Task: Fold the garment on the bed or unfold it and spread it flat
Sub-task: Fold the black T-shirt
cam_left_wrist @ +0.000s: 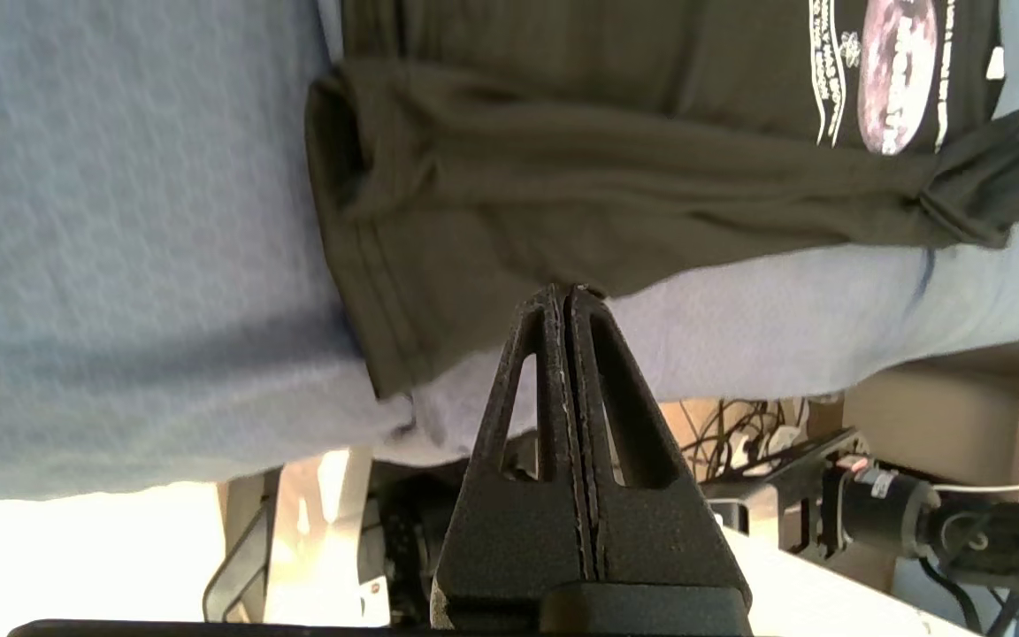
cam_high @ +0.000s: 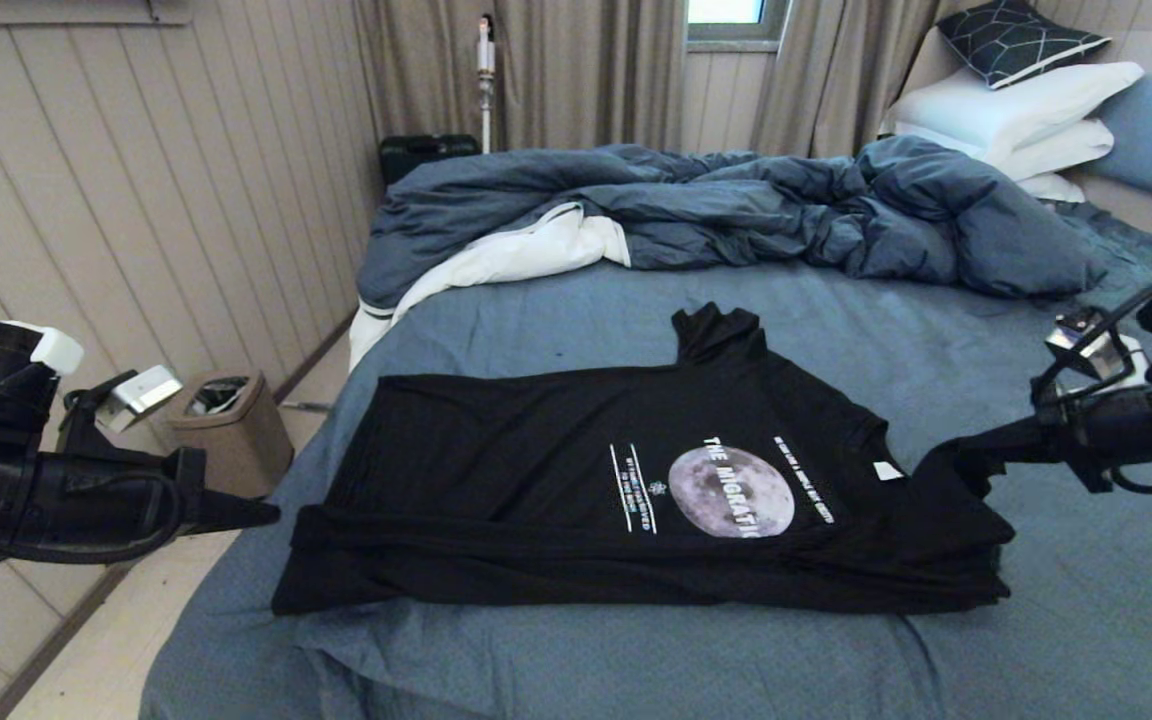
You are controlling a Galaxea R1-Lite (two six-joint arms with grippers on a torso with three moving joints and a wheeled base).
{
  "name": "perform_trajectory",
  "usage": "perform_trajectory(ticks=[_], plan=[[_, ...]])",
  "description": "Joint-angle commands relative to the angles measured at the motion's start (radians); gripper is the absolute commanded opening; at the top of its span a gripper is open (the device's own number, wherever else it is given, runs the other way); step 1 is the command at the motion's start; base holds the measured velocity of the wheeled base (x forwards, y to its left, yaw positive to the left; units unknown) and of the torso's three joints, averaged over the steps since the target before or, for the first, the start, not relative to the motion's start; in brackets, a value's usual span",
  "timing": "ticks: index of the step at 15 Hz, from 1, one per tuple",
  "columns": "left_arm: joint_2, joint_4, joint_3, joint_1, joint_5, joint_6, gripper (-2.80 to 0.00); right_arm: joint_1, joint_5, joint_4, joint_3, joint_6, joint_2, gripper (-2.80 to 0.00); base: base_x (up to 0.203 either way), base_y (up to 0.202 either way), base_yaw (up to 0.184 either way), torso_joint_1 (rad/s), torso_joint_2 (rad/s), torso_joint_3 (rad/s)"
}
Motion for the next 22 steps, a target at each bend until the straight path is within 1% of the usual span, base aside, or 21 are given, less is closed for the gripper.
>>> perform_trajectory(ticks=[1,3,7,9,12,15,19,22], plan=[[0.022,0.001,-0.011,0.000,-0.003,-0.002,-2.80,0.004,0.011,0.003,-0.055,0.014,0.076,-2.80,0.000,0.000,0.000,0.000,0.00,0.000],[0.035,0.001,-0.023,0.000,-0.005,-0.004,-2.80,0.024,0.012,0.004,-0.107,0.042,0.114,-2.80,0.000,0.000,0.000,0.000,0.00,0.000],[0.052,0.001,-0.056,0.000,-0.008,-0.007,-2.80,0.038,0.020,0.002,-0.193,0.097,0.151,-2.80,0.000,0.000,0.000,0.000,0.00,0.000],[0.061,0.001,-0.069,-0.001,-0.009,-0.018,-2.80,0.050,0.020,0.000,-0.237,0.107,0.162,-2.80,0.000,0.000,0.000,0.000,0.00,0.000],[0.075,-0.001,-0.129,0.000,-0.012,-0.035,-2.80,0.081,0.021,-0.004,-0.319,0.107,0.174,-2.80,0.000,0.000,0.000,0.000,0.00,0.000],[0.088,-0.001,-0.174,-0.001,-0.024,-0.049,-2.80,0.122,0.016,-0.004,-0.395,0.111,0.226,-2.80,0.000,0.000,0.000,0.000,0.00,0.000],[0.110,-0.002,-0.213,-0.001,-0.029,-0.050,-2.80,0.119,0.014,-0.003,-0.463,0.116,0.293,-2.80,0.000,0.000,0.000,0.000,0.00,0.000],[0.134,-0.002,-0.241,-0.003,-0.031,-0.056,-2.80,0.118,0.012,-0.014,-0.557,0.147,0.355,-2.80,0.000,0.000,0.000,0.000,0.00,0.000]])
